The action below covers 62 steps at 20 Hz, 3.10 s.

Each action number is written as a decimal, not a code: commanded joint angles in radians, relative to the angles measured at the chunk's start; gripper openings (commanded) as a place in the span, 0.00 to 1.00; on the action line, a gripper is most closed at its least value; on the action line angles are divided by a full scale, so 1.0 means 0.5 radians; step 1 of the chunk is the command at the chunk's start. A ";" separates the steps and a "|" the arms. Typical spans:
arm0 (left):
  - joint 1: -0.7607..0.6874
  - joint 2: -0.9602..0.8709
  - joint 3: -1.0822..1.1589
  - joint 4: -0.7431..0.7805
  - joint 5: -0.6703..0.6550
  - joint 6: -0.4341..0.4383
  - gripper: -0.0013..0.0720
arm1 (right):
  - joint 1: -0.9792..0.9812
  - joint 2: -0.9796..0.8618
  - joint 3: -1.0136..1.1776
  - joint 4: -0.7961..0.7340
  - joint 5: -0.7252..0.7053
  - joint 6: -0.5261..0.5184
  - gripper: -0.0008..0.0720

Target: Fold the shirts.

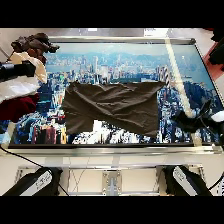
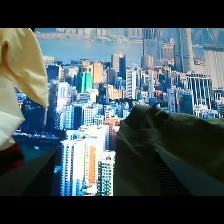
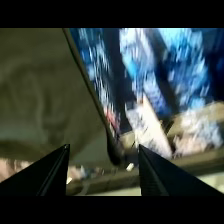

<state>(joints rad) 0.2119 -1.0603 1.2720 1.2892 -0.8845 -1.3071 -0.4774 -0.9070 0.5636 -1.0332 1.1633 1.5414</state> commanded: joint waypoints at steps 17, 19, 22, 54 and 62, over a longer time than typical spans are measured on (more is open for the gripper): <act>0.022 0.036 -0.097 -0.189 -0.007 -0.002 0.97 | 0.270 0.034 -0.867 1.183 -0.924 -0.076 0.59; 0.023 0.036 -0.097 -0.185 -0.007 0.018 0.97 | 0.422 0.034 -0.866 1.291 -1.083 -0.079 0.44; 0.023 0.036 -0.097 -0.184 -0.010 0.053 0.97 | 0.582 0.034 -0.866 1.366 -1.226 -0.079 0.16; 0.260 -1.047 -0.977 -2.010 0.064 0.229 0.03 | 0.589 0.137 -0.178 1.424 -0.697 -0.415 0.06; 0.301 -0.887 -0.455 -3.199 -0.684 1.006 0.03 | 0.588 0.197 0.107 1.409 -0.777 -0.559 0.06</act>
<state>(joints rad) 0.3511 -1.5482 0.9455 0.0116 -1.0401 -0.9714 -0.1829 -0.8280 0.5392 -0.3191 0.7834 1.3003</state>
